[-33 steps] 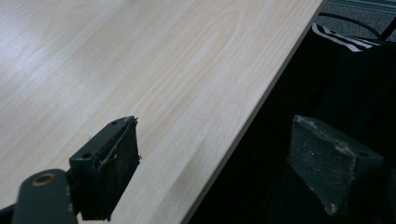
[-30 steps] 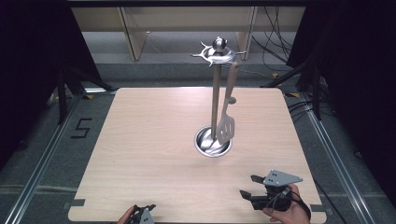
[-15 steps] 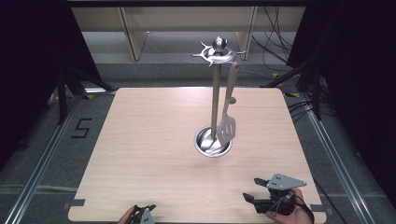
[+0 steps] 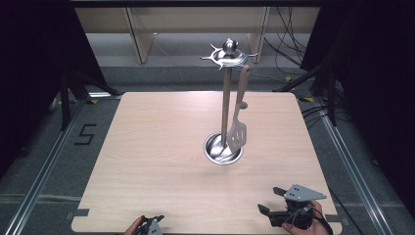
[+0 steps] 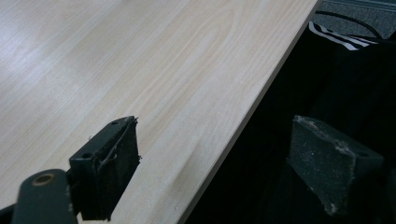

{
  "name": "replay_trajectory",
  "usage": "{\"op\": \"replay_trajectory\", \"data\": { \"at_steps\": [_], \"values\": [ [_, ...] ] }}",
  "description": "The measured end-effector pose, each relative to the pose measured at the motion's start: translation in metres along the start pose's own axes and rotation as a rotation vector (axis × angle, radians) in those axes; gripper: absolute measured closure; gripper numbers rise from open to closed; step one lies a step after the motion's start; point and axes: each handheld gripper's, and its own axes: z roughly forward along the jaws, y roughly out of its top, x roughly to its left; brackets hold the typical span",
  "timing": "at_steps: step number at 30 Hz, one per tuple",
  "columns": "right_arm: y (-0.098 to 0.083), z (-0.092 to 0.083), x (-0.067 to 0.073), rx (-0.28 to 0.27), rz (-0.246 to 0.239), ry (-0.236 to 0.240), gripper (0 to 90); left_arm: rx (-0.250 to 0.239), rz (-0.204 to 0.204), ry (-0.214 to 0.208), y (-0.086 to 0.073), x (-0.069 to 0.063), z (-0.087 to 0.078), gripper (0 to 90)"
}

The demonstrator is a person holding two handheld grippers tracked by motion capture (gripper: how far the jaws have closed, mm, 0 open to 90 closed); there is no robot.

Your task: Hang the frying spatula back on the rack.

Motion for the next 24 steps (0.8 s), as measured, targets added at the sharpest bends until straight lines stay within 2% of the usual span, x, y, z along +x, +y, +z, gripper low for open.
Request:
{"op": "replay_trajectory", "data": {
  "at_steps": [2, 3, 5, 6, 7, 9, 10, 11, 12, 13, 15, 16, 17, 18, 21, 22, 23, 24],
  "values": [
    [-0.001, -0.001, 0.0, 0.004, 0.013, -0.009, 15.9, 0.002, -0.001, -0.01, 0.0, 0.0, 0.0, 15.5],
    [-0.003, -0.002, 0.002, 0.012, 0.03, -0.008, 16.0, 0.002, -0.004, -0.001, 0.0, 0.0, 0.0, 15.5],
    [-0.004, -0.002, 0.001, 0.011, -0.002, -0.008, 16.0, 0.008, 0.009, 0.01, 0.0, 0.001, 0.0, 15.5],
    [-0.004, -0.002, 0.001, 0.011, -0.002, -0.008, 16.0, 0.004, 0.002, 0.006, 0.0, 0.001, 0.0, 15.5],
    [-0.005, -0.004, 0.004, 0.025, 0.021, -0.004, 16.0, 0.003, 0.0, 0.006, -0.001, 0.001, 0.0, 15.5],
    [-0.006, -0.004, 0.005, 0.027, 0.006, 0.001, 16.0, 0.004, 0.001, 0.007, -0.001, 0.001, 0.0, 15.5],
    [-0.006, -0.002, 0.004, 0.021, -0.024, 0.008, 16.0, 0.004, 0.002, 0.007, 0.0, 0.001, 0.0, 15.5],
    [-0.007, -0.003, 0.005, 0.027, -0.02, -0.002, 16.0, 0.004, 0.002, 0.006, 0.0, 0.001, 0.0, 15.5],
    [-0.008, -0.003, 0.009, 0.034, 0.002, 0.005, 16.0, 0.011, -0.014, 0.0, -0.001, 0.0, 0.0, 15.5],
    [-0.008, -0.003, 0.009, 0.034, 0.002, 0.005, 16.0, 0.004, 0.003, 0.007, -0.001, 0.001, 0.0, 15.5],
    [-0.009, -0.004, 0.009, 0.041, 0.0, 0.007, 16.0, 0.005, 0.0, 0.006, -0.001, 0.001, 0.0, 15.5],
    [-0.009, -0.004, 0.007, 0.028, -0.033, -0.002, 16.0, 0.005, 0.001, 0.007, -0.001, 0.001, 0.0, 15.5],
    [-0.01, -0.004, 0.008, 0.032, -0.017, 0.017, 16.0, 0.004, 0.0, 0.008, -0.001, 0.001, 0.0, 15.5],
    [-0.01, -0.005, 0.009, 0.025, -0.032, -0.006, 16.0, 0.003, 0.0, 0.007, -0.001, 0.001, 0.0, 15.5],
    [-0.012, -0.007, 0.009, 0.036, -0.026, 0.001, 16.0, 0.004, 0.001, 0.008, -0.001, 0.001, 0.0, 15.5],
    [-0.012, -0.008, 0.012, 0.052, 0.011, 0.001, 16.0, 0.005, 0.003, 0.008, -0.001, 0.001, 0.0, 15.5],
    [-0.013, -0.006, 0.008, 0.036, -0.031, -0.004, 16.0, 0.005, 0.003, 0.008, -0.001, 0.001, 0.0, 15.5],
    [-0.013, -0.006, 0.008, 0.035, -0.022, 0.002, 16.0, 0.005, 0.002, 0.008, 0.0, 0.001, 0.0, 15.5]
  ]
}}
